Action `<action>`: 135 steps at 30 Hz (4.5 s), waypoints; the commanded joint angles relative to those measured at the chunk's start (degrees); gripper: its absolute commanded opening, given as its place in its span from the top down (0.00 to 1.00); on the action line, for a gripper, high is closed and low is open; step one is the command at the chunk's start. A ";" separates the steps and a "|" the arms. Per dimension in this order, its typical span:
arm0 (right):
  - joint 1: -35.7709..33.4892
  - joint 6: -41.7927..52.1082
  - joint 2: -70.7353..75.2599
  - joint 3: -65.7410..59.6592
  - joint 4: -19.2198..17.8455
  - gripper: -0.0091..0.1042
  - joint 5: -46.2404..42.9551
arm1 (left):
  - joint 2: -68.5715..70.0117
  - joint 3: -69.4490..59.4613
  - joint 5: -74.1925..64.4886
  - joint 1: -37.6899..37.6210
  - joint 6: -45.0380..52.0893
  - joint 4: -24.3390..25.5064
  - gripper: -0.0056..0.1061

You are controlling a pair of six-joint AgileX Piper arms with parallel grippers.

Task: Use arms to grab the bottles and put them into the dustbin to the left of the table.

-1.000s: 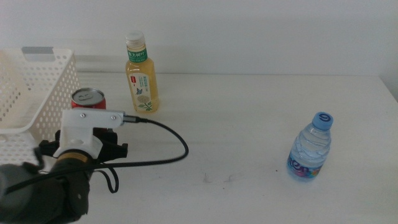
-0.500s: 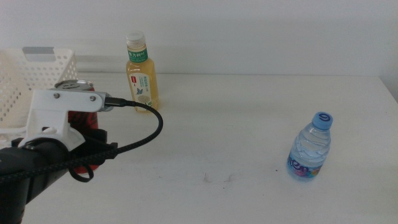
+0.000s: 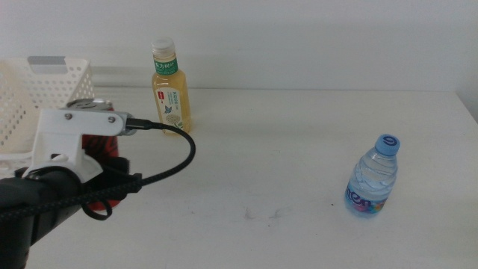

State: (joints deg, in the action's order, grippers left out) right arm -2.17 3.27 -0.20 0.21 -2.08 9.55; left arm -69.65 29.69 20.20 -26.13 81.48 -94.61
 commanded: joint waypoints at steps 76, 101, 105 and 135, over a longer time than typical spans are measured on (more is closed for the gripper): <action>0.47 0.16 0.20 -0.21 -0.09 0.20 -0.47 | -3.48 33.11 -54.15 21.41 -78.25 91.66 0.11; 0.47 0.16 0.20 -0.21 -0.09 0.20 -0.47 | -38.08 10.24 33.33 6.22 -72.50 81.98 0.11; 0.47 0.16 0.20 -0.21 -0.09 0.20 -0.47 | -40.57 13.32 33.14 6.22 -72.50 80.60 0.11; 0.47 0.16 0.20 -0.21 -0.09 0.20 -0.47 | -59.06 36.23 28.06 8.96 -72.30 78.02 0.11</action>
State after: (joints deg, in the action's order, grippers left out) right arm -2.17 3.27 -0.20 0.21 -2.08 9.55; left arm -127.96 64.72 47.71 -17.56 8.99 -15.49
